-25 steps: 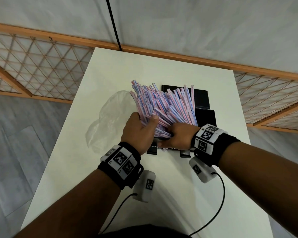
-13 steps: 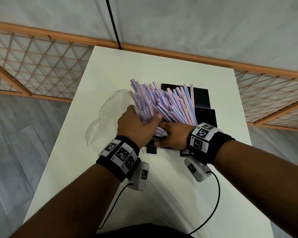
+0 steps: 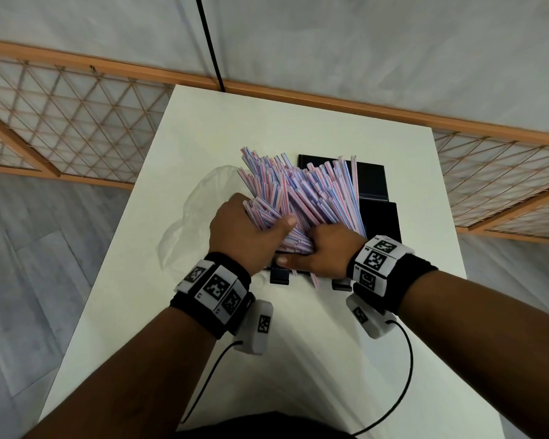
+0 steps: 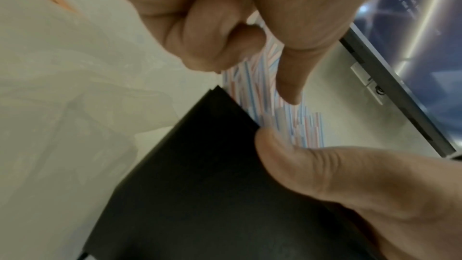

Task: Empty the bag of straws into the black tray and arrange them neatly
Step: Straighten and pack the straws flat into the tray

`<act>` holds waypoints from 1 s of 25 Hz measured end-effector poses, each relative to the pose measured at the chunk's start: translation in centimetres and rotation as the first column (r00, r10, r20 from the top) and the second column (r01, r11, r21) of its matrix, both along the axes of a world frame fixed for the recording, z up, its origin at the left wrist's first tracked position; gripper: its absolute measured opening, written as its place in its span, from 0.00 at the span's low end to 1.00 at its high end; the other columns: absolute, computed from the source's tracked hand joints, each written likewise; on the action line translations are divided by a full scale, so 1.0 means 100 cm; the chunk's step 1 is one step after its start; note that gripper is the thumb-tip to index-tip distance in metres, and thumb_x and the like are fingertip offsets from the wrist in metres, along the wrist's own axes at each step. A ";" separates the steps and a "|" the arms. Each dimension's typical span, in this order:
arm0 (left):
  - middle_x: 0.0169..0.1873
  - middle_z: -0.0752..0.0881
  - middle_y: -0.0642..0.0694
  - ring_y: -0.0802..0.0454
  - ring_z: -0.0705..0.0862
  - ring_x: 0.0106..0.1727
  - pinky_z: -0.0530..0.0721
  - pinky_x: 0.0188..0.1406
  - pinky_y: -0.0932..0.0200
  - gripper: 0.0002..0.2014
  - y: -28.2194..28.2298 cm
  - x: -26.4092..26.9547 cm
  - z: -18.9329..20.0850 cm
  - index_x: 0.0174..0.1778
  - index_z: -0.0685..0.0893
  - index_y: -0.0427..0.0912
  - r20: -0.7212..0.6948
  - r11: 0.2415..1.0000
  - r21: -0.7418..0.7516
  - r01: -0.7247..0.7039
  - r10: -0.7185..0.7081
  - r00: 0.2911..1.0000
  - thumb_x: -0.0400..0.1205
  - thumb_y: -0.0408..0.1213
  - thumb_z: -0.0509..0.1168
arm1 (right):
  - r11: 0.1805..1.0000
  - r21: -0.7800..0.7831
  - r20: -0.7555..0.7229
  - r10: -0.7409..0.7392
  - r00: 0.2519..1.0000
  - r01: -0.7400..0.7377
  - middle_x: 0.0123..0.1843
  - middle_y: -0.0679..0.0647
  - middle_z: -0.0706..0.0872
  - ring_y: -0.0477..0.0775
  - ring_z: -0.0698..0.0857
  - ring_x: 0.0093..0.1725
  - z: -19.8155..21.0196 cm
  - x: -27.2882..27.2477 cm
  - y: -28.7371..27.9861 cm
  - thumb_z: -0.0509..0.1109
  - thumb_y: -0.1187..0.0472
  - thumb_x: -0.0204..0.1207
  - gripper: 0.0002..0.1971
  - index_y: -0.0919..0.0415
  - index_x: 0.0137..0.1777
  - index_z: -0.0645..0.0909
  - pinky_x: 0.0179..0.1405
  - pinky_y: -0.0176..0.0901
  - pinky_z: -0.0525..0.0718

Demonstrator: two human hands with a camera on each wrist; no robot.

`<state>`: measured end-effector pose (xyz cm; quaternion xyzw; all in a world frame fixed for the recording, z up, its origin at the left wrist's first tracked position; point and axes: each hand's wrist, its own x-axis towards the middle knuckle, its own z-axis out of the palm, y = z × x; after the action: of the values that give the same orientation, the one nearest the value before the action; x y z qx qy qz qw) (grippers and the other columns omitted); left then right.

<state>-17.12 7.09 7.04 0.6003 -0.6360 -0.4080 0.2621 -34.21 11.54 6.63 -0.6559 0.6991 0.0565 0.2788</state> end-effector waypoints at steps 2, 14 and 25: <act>0.49 0.87 0.50 0.51 0.84 0.50 0.76 0.47 0.59 0.26 -0.001 0.000 -0.002 0.53 0.78 0.44 -0.068 0.997 0.065 -0.029 0.034 0.997 0.74 0.61 0.75 | 0.999 0.038 0.006 -0.029 1.000 0.029 0.30 0.49 0.79 0.49 0.81 0.35 0.007 0.001 0.001 0.62 0.21 0.66 0.29 0.48 0.30 0.72 0.36 0.39 0.73; 0.51 0.89 0.51 0.51 0.87 0.53 0.78 0.48 0.61 0.24 0.000 -0.004 -0.012 0.57 0.85 0.46 -0.071 0.998 0.065 0.023 -0.019 0.997 0.77 0.63 0.71 | 0.996 0.070 0.223 0.045 0.974 -0.062 0.62 0.46 0.81 0.46 0.79 0.63 0.018 0.013 -0.010 0.72 0.39 0.75 0.33 0.51 0.76 0.70 0.58 0.31 0.68; 0.41 0.87 0.61 0.61 0.85 0.42 0.77 0.36 0.74 0.22 0.007 0.003 -0.009 0.52 0.84 0.51 -0.058 0.999 0.033 -0.016 0.018 0.998 0.69 0.57 0.81 | 0.992 -0.091 0.097 0.099 0.990 -0.090 0.46 0.48 0.84 0.51 0.82 0.45 0.010 -0.001 0.003 0.72 0.32 0.70 0.32 0.58 0.61 0.78 0.45 0.41 0.78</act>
<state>-16.77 7.83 6.11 0.5977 -0.6162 -0.4335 0.2742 -34.28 11.87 7.59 -0.7018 0.6542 0.0061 0.2821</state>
